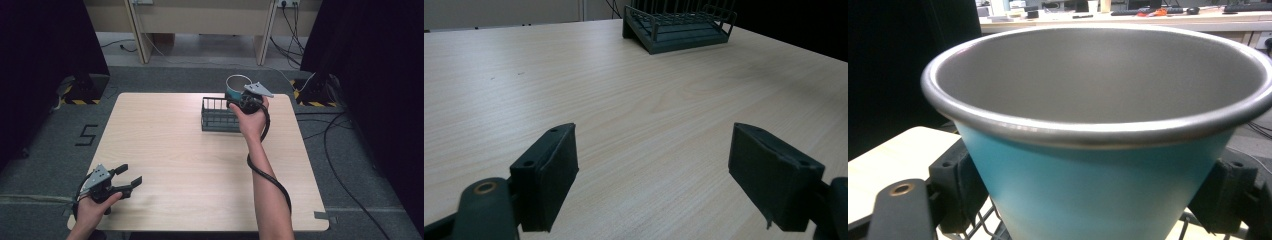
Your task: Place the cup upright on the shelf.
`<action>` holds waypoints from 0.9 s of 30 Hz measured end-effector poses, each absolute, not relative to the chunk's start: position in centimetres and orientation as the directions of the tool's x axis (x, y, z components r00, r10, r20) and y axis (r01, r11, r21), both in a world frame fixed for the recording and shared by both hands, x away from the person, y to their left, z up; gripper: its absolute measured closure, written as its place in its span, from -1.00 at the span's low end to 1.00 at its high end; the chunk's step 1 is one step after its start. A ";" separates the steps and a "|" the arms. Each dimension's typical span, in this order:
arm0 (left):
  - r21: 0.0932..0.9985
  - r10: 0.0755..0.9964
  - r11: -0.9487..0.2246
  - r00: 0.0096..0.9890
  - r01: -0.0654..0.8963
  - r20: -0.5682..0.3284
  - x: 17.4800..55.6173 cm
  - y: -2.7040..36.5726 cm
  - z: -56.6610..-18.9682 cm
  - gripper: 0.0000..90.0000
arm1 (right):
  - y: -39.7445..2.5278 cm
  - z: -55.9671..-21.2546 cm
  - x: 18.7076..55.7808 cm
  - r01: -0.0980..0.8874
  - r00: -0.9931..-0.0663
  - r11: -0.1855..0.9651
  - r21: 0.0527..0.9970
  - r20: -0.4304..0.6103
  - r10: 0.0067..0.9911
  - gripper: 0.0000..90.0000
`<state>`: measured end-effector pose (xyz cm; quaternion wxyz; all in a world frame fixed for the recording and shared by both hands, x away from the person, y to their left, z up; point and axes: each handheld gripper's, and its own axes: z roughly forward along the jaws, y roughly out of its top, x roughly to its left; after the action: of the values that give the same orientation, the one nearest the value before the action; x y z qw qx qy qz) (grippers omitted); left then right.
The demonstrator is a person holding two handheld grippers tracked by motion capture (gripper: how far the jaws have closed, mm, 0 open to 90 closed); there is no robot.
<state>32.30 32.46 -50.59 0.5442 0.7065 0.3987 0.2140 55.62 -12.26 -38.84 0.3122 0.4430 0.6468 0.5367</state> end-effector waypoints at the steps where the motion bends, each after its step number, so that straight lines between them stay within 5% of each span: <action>1: 0.940 0.796 -0.090 0.591 0.330 -0.131 32.3 32.5 -50.6 -0.57 | -12.3 -38.8 55.6 0.238 -0.413 0.032 0.971 0.072 0.908 -0.59; 27: 0.941 0.794 -0.084 0.593 0.329 -0.136 32.3 32.5 -50.5 -0.57 | -11.1 -41.0 58.5 0.347 -0.373 0.040 0.937 0.099 0.923 -0.60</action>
<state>32.28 32.50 -50.54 0.5470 0.7050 0.3982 0.2126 58.51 -11.15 -41.01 0.2881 0.4801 0.6609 0.4997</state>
